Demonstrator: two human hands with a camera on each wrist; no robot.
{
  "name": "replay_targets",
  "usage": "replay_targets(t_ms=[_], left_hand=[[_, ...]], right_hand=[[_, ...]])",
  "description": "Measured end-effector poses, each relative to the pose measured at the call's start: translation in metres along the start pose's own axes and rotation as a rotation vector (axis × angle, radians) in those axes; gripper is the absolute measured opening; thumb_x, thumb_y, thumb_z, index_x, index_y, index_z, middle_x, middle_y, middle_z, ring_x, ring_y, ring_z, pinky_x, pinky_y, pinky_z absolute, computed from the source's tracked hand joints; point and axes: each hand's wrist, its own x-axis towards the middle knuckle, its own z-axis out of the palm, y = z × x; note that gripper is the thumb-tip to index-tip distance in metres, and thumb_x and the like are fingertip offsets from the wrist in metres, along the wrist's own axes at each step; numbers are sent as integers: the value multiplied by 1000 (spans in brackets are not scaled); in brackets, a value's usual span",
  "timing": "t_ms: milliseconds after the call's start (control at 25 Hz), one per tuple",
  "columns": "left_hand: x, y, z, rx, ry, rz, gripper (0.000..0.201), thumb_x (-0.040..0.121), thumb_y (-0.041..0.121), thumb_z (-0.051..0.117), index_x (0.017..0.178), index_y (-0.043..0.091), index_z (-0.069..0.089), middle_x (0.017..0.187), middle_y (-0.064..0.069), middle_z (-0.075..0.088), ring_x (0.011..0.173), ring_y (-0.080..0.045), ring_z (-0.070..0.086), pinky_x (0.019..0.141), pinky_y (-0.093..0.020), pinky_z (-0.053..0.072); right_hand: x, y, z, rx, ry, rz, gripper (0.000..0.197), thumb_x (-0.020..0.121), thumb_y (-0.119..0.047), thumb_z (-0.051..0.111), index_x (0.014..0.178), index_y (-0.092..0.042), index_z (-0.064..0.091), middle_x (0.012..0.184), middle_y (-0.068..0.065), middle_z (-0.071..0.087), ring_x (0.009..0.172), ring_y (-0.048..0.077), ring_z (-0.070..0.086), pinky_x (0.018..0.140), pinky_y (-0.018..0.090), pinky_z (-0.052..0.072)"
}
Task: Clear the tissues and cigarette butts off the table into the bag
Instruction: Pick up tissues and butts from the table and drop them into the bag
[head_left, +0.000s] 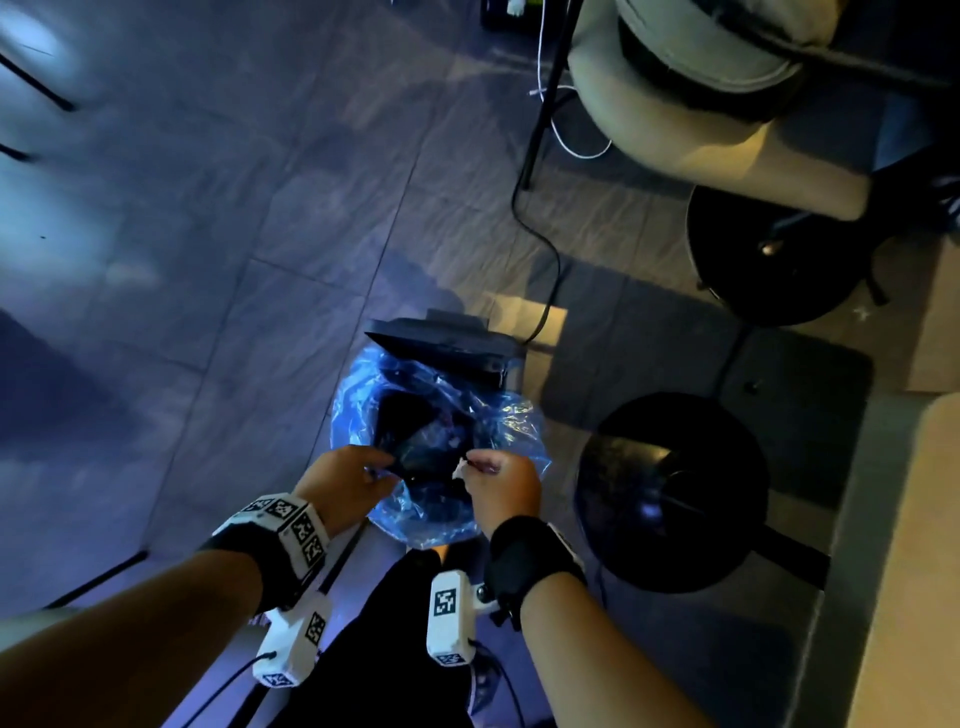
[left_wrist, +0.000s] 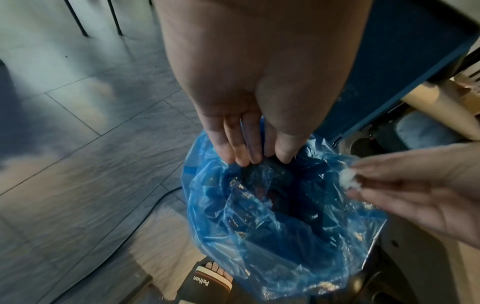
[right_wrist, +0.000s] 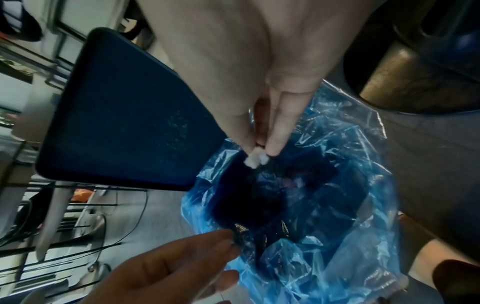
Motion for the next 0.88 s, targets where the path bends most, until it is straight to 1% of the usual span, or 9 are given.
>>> replay_targets(t_ms=[120,200,400,520,600,640,760,840,880], left_hand=[[-8,11,-14,-44,3,37,26,85,31,72,110,22,72,94,8,71,86,-15,69,81,-25,50],[-20,28,-23,-79,19,81,20,86,23,71,106,20,72,90,8,71,83,-20,72,77,-29,54],[-65,72,-33,-122,101,179,13,83,21,73,96,20,74,86,-4,76,77,-22,72,75,-30,56],[-105,98,-31,-137,136,389,19,78,37,71,91,24,75,87,-1,77,79,-19,72,80,-32,56],[-131,120,-30,-134,108,458,14,80,32,75,94,28,74,91,3,77,84,-14,73,86,-34,57],[-144,133,-27,-127,94,481,14,82,25,77,96,26,74,93,4,77,85,-11,73,87,-33,57],[-180,184,-19,-109,84,592,16,84,18,75,92,32,72,87,17,76,82,0,70,81,-13,53],[-205,221,-9,-91,75,678,15,85,19,75,91,32,72,83,25,73,81,7,67,75,-4,48],[-217,236,-5,-82,69,711,14,85,20,75,92,31,72,81,24,73,81,9,66,73,-2,46]], right_hand=[[-14,6,-7,-22,-54,61,24,88,-10,64,111,-16,72,112,0,69,101,13,64,92,30,53],[-33,8,-20,-16,-43,40,27,87,-9,62,112,-16,71,115,1,69,105,14,65,93,30,53],[-101,1,-50,5,-36,-51,20,84,-12,67,102,-14,75,103,4,74,95,18,69,87,32,56],[-145,-3,-73,92,-17,-134,14,81,-11,70,85,-24,74,93,3,75,86,16,69,84,34,57],[-170,-4,-92,123,12,-181,15,81,-11,70,78,-26,72,86,3,73,76,14,66,79,35,59],[-185,-3,-108,161,43,-187,12,80,-13,70,76,-24,73,82,1,73,71,13,65,76,37,60],[-228,4,-160,256,174,-207,10,75,-21,72,72,-30,72,72,-4,71,65,14,66,75,45,61],[-258,16,-198,286,259,-221,16,77,-17,73,73,-32,70,74,-4,71,67,15,67,80,43,60],[-270,22,-213,292,288,-220,18,79,-14,73,77,-31,70,75,-5,70,68,14,66,81,40,60]])
